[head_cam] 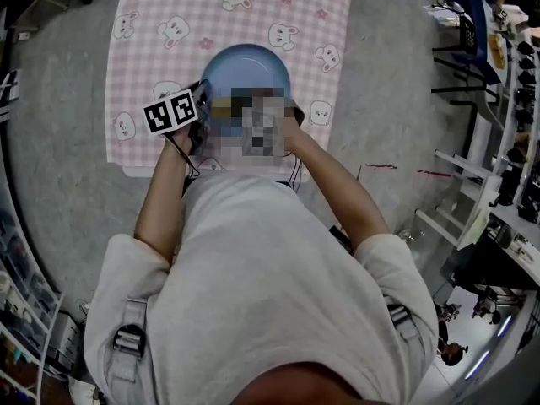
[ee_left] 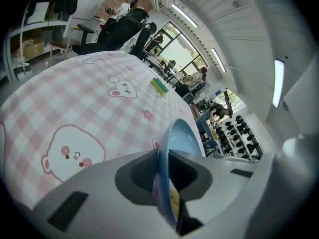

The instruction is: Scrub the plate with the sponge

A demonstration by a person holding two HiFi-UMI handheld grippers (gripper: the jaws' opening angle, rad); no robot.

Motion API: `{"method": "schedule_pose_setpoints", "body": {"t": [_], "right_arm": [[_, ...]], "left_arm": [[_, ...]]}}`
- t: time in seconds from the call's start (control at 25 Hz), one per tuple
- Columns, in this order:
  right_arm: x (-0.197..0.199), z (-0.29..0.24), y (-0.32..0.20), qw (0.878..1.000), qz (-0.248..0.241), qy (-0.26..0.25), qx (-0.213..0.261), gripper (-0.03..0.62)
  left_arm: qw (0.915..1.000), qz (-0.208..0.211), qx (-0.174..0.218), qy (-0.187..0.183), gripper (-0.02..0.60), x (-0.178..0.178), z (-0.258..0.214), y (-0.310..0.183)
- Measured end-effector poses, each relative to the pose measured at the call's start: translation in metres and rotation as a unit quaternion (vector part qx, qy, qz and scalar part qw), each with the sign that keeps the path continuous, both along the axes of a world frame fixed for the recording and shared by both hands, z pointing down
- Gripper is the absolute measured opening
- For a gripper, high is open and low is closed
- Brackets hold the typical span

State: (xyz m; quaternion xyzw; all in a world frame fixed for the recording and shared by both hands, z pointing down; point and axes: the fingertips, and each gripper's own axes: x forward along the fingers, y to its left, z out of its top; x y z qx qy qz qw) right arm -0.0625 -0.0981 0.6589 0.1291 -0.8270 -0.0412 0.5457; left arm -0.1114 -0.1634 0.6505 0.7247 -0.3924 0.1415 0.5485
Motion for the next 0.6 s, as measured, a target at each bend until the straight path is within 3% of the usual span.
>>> {"method": "schedule_pose_setpoints", "body": {"t": [0.28,0.44,0.6], "right_arm": [[0.01,0.012,0.04,0.999,-0.04,0.007,-0.033,0.06],[0.038,0.023,0.053,0.994,-0.093,0.052,-0.027,0.06],[0.064,0.025,0.048,0.989,-0.116,0.087,-0.02,0.058]], "left_arm": [[1.0,0.001,-0.008,-0.004,0.057,-0.004,0.004,0.0],[1.0,0.006,-0.006,-0.003,0.057,-0.005,0.007,0.003],[1.0,0.005,-0.008,0.0,0.057,-0.006,0.005,0.004]]}}
